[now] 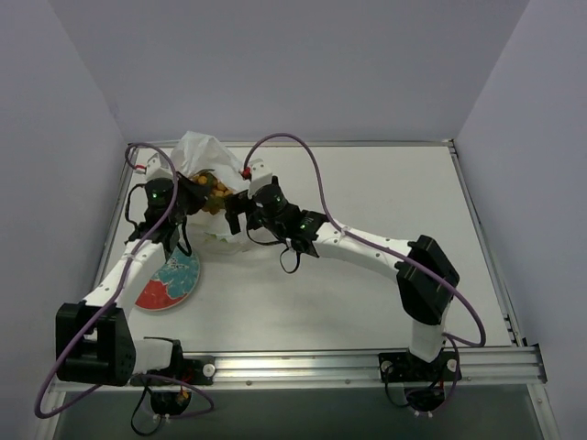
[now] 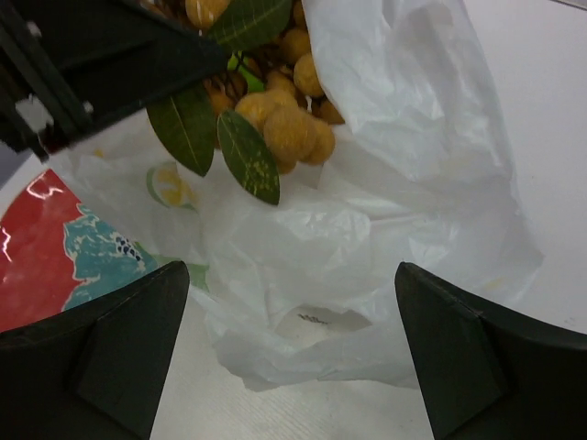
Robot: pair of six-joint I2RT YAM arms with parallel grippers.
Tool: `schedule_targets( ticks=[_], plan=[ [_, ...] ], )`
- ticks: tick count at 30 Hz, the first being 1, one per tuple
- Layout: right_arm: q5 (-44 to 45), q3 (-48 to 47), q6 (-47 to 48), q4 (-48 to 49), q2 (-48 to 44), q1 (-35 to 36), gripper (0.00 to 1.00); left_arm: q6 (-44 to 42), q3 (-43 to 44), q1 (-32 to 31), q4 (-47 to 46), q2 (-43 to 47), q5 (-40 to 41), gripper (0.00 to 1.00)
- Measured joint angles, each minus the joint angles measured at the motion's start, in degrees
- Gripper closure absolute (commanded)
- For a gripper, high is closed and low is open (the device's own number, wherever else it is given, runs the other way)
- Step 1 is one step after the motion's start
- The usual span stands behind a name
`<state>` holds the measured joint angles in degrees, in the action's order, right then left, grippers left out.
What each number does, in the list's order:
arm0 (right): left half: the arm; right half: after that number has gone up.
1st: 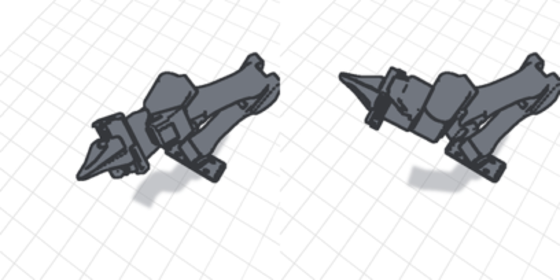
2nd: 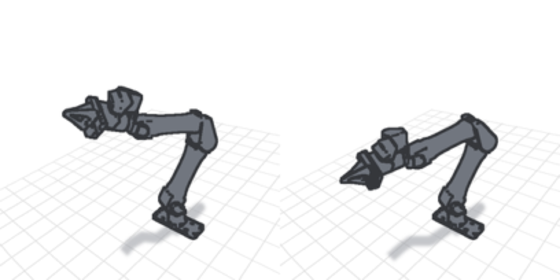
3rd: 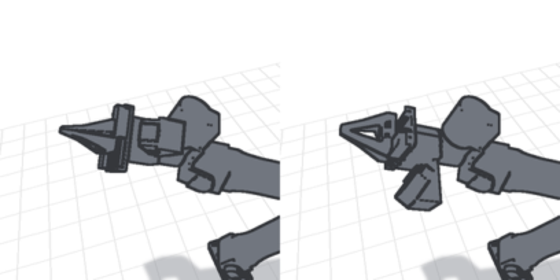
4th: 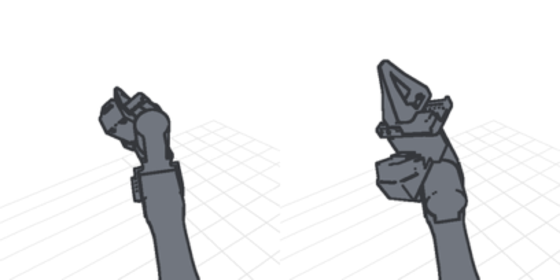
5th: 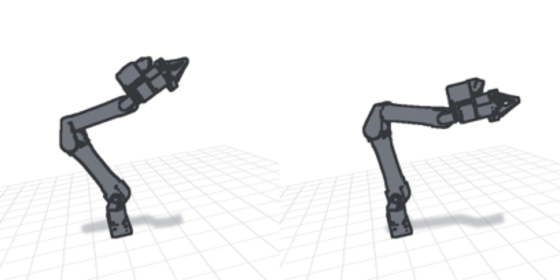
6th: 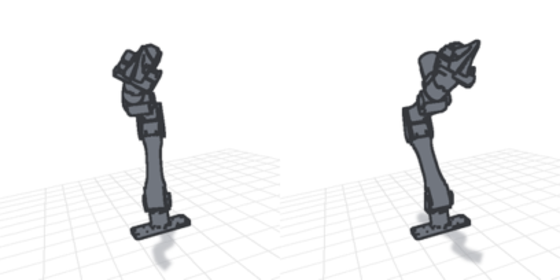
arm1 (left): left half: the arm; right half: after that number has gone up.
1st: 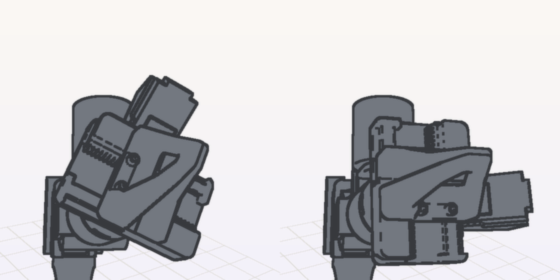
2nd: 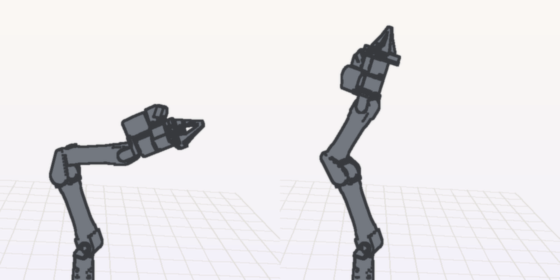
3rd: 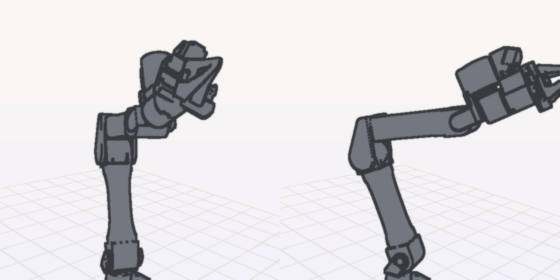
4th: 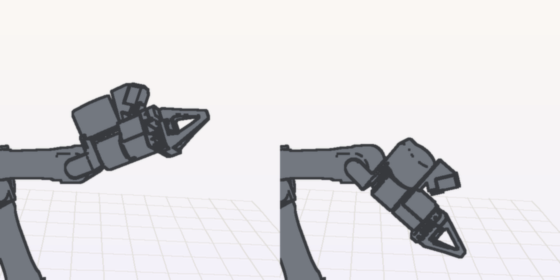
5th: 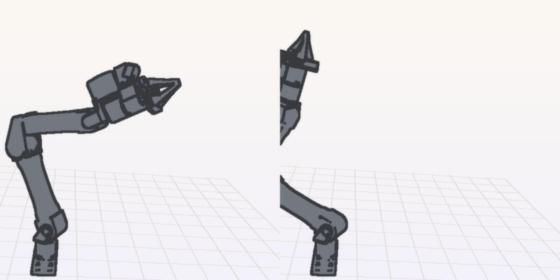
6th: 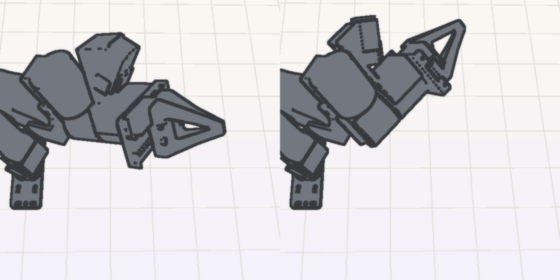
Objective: Take the fake fruits out of the plastic bag
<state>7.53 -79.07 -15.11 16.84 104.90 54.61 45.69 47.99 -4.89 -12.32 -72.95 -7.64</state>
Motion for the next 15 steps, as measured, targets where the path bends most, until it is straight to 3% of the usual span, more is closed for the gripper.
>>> schedule_targets(
  ticks=[5,15],
  plan=[
    [-0.6,-3.8,-0.4,-0.4,0.0,-2.2,0.05,-0.6,0.5,-0.3,3.9,3.1,-6.1,0.98],
    [-3.5,-3.1,-2.3,-0.8,-0.8,-7.6,0.10,-5.2,8.0,-0.3,15.8,13.9,-16.9,0.98]
  ],
)
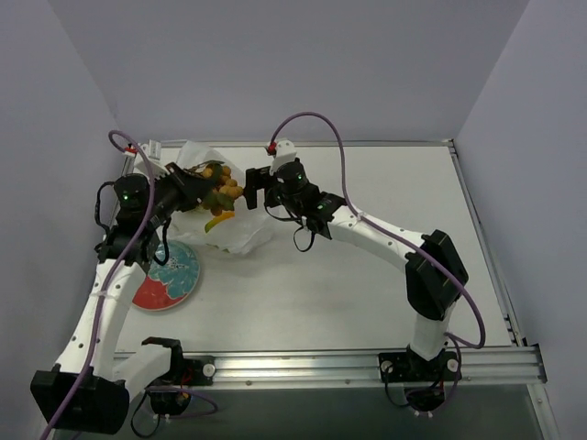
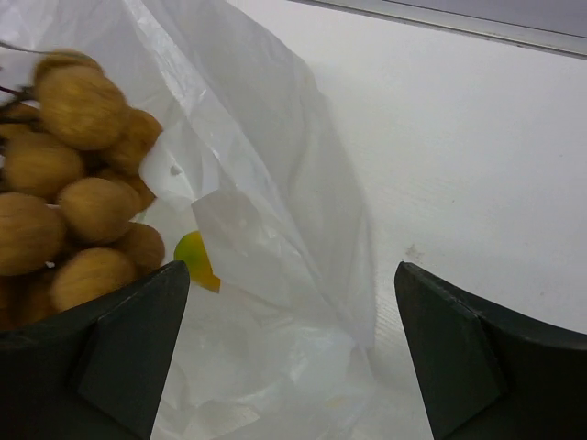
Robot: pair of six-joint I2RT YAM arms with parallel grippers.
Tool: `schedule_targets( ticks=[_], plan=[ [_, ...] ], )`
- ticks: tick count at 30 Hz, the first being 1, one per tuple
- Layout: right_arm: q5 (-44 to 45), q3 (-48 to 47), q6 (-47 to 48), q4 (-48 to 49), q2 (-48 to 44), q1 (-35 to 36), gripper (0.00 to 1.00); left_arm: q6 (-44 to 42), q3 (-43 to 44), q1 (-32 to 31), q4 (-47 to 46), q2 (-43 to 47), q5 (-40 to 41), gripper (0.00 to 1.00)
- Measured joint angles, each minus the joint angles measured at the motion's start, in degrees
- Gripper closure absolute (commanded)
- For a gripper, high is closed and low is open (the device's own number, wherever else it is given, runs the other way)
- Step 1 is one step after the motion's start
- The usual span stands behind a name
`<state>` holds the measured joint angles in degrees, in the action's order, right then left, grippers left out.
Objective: Take the fake fruits out of the plastic bag
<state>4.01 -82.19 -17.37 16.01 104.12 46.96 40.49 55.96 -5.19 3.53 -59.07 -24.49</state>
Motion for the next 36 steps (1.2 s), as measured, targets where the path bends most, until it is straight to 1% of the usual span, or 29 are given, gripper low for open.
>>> schedule_targets(
  ticks=[3,7,9,11,12,13,15,20,23,25,28,31,34,36],
  plan=[
    [-0.4,0.3,-0.4,0.0,-0.6,-0.9,0.09,-0.7,3.4,0.0,2.1,2.9,-2.2,0.98],
    [-0.8,0.3,-0.4,-0.2,-0.5,-1.1,0.06,-2.2,6.4,0.1,5.0,6.6,-2.5,0.98],
    [-0.9,0.3,-0.4,-0.2,-0.2,-1.2,0.06,-2.5,7.0,0.3,5.8,8.0,-2.4,0.98],
    [-1.1,0.3,-0.4,-0.4,0.1,-1.2,0.09,-3.1,7.0,0.4,7.8,9.5,-1.1,0.98],
    [-1.2,0.3,-0.3,-0.4,0.2,-1.2,0.12,-3.6,7.1,0.4,9.6,10.3,0.7,0.98],
    [-1.3,0.3,-0.3,-0.4,0.3,-1.2,0.18,-4.3,7.2,0.4,12.0,11.2,3.1,0.98],
    [-1.6,0.4,0.0,-0.5,0.3,-1.4,0.22,-5.7,7.3,0.4,17.8,13.4,9.3,0.98],
    [-2.6,0.7,0.7,-0.4,0.3,-2.1,0.23,-6.7,6.4,0.5,31.6,22.8,28.4,0.98],
    [-2.8,1.4,0.9,-0.4,0.3,-2.4,0.22,-4.9,3.5,0.5,38.3,29.2,37.7,0.98],
    [-3.1,1.9,1.0,-0.5,0.3,-2.4,0.22,-3.0,1.6,0.5,41.8,32.8,42.5,0.98],
    [-4.5,2.1,1.0,-0.6,0.3,-2.7,0.21,0.0,-3.2,0.5,44.8,35.1,46.2,0.98],
    [-6.0,2.1,1.0,-0.6,0.3,-2.7,0.18,2.4,-9.1,0.5,45.3,35.6,46.5,0.98],
    [-7.0,2.1,1.0,-0.6,0.3,-2.6,0.18,4.4,-13.7,0.4,44.6,34.9,46.3,0.98],
    [-7.5,2.2,1.0,-0.5,0.3,-2.6,0.18,5.6,-16.9,0.4,42.2,33.0,46.1,0.98]
  ],
)
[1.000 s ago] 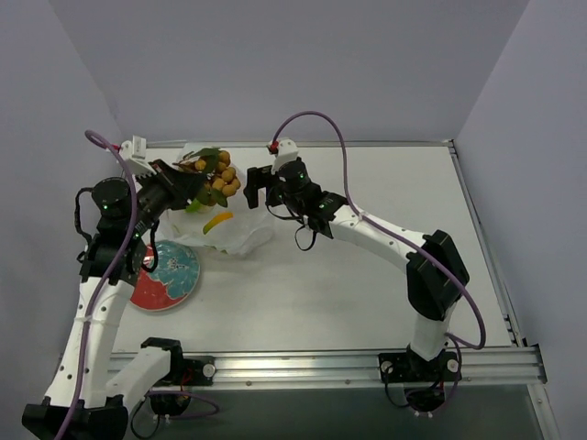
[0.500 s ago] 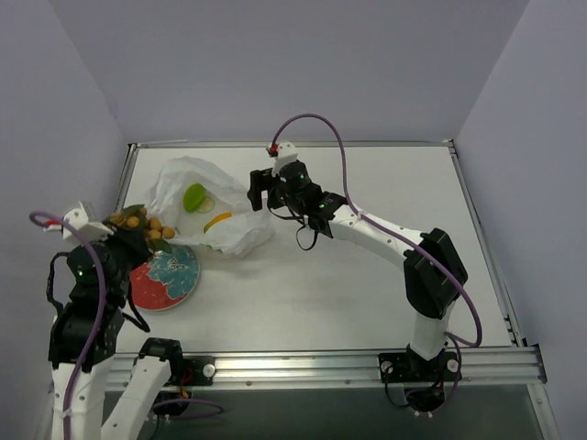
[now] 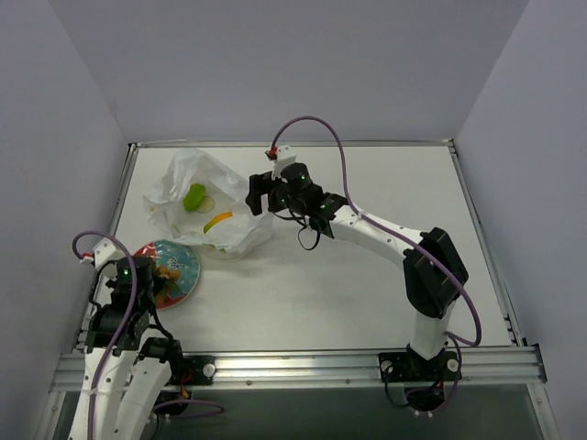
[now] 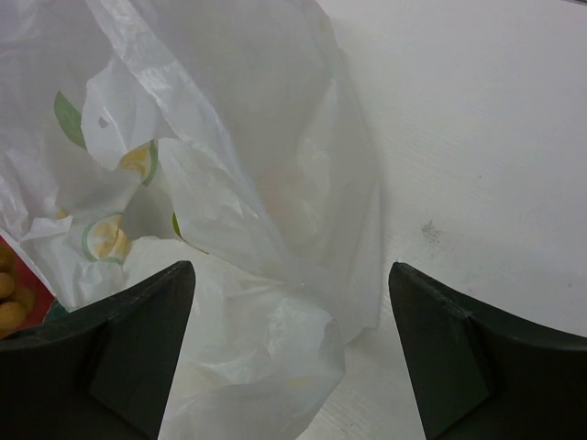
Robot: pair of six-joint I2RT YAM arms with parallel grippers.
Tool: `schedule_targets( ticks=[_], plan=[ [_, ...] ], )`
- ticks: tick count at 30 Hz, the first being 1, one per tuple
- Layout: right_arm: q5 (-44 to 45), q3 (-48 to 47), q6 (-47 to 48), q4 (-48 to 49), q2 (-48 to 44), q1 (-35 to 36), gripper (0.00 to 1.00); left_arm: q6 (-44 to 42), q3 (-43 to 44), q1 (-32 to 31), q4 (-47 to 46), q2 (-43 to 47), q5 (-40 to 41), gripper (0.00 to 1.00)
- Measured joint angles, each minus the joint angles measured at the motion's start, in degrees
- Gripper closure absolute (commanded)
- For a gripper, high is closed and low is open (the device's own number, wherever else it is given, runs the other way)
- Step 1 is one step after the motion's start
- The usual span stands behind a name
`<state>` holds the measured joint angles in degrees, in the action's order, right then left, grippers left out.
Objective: Take the fake fruits out of the plastic bag
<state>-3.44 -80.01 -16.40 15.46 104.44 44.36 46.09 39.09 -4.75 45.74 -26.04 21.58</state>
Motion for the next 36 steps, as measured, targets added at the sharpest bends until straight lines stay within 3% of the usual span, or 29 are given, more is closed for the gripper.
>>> schedule_targets(
  ticks=[6,11,15,16,20,21,28,33,36],
  plan=[
    [-0.5,2.2,0.0,0.2,-0.4,0.5,0.17,3.0,-3.5,0.0,-7.0,-7.3,1.4,0.98],
    [-0.5,2.7,-0.1,0.2,-0.6,1.5,0.02,3.9,-8.6,0.0,-15.9,-10.7,1.6,0.94],
    [-0.5,2.8,0.0,0.1,-0.8,2.9,0.00,4.3,-9.1,1.8,-18.9,-14.4,2.2,0.54],
    [-0.5,2.8,0.0,0.1,-0.9,3.3,0.00,4.5,-9.2,2.3,-19.6,-15.0,1.9,0.34],
    [-0.3,2.8,0.0,-0.1,-1.0,4.6,0.00,4.7,-11.0,2.9,-20.4,-12.3,0.4,0.02],
    [0.1,2.8,0.0,-0.3,-1.0,4.9,0.00,4.6,-11.1,2.9,-20.1,-10.6,0.0,0.06],
    [6.3,6.2,0.0,-1.3,-3.7,6.7,0.00,2.5,-7.1,2.9,-15.6,0.5,-3.0,0.06],
    [8.0,8.2,0.0,-1.8,-5.7,7.1,0.00,2.4,-5.2,2.9,-14.3,1.7,-6.0,0.06],
    [8.2,8.7,0.0,-1.8,-6.1,7.0,0.00,2.5,-5.2,2.9,-12.5,1.7,-8.5,0.01]
  ],
)
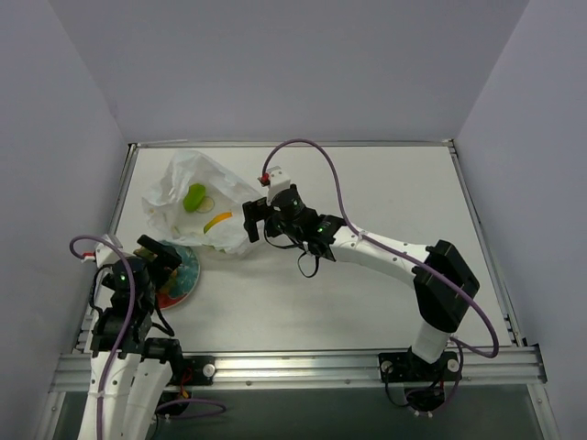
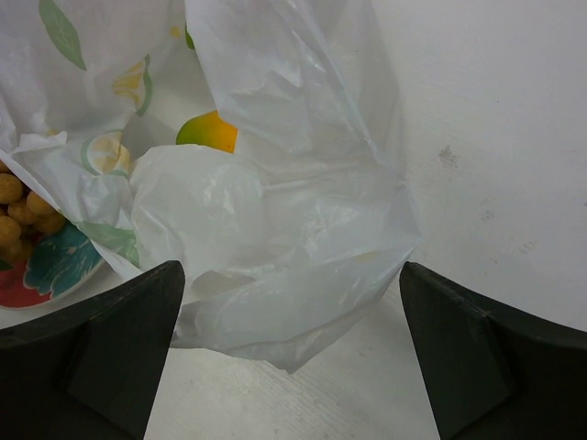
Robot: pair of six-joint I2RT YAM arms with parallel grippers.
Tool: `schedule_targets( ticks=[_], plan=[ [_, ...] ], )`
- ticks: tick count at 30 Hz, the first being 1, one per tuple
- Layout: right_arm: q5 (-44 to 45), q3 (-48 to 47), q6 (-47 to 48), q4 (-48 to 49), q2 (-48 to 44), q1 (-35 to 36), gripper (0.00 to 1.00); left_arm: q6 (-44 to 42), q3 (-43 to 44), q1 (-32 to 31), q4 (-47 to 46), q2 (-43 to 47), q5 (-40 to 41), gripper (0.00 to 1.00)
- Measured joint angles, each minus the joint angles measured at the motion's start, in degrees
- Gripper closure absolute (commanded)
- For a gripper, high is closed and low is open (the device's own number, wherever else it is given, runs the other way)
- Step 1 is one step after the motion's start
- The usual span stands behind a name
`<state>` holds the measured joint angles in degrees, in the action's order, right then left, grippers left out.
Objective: Take the fake fruits out of the plastic bag
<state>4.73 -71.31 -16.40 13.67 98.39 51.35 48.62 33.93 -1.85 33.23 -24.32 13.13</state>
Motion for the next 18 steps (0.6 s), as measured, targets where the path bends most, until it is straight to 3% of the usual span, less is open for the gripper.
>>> schedule_targets(
  ticks=[4,6,8,11,12,14,17,18],
  plan=[
    [-0.7,0.4,-1.0,-0.4,0.1,-0.8,0.00,-0.4,1.3,-0.5,0.4,-0.1,-4.0,0.10],
    [-0.6,0.4,-1.7,-0.4,0.3,-1.5,0.00,-0.6,3.4,-0.8,-0.6,-1.4,-7.4,0.09],
    [-0.2,0.4,-2.3,-0.4,0.8,-1.9,0.08,-0.6,6.4,-1.2,-2.4,-4.8,-11.1,0.10],
    [1.0,0.6,-3.1,-0.5,1.6,-2.4,0.41,-0.7,10.5,-3.3,-7.4,-12.6,-15.4,0.13],
    [1.3,0.8,-3.2,-0.5,1.7,-2.4,0.59,-0.7,11.2,-4.6,-8.8,-15.0,-16.0,0.15],
    [1.5,1.8,-3.5,-0.2,1.9,-2.5,0.76,-1.0,12.3,-7.5,-11.0,-19.1,-16.1,0.21],
    [1.6,4.2,-4.1,1.5,1.9,-2.4,0.89,-1.4,13.5,-11.6,-13.9,-26.2,-15.7,0.38],
    [1.6,5.5,-4.2,2.5,1.9,-2.4,0.92,-1.3,13.8,-12.5,-15.1,-28.9,-15.8,0.39]
  ],
)
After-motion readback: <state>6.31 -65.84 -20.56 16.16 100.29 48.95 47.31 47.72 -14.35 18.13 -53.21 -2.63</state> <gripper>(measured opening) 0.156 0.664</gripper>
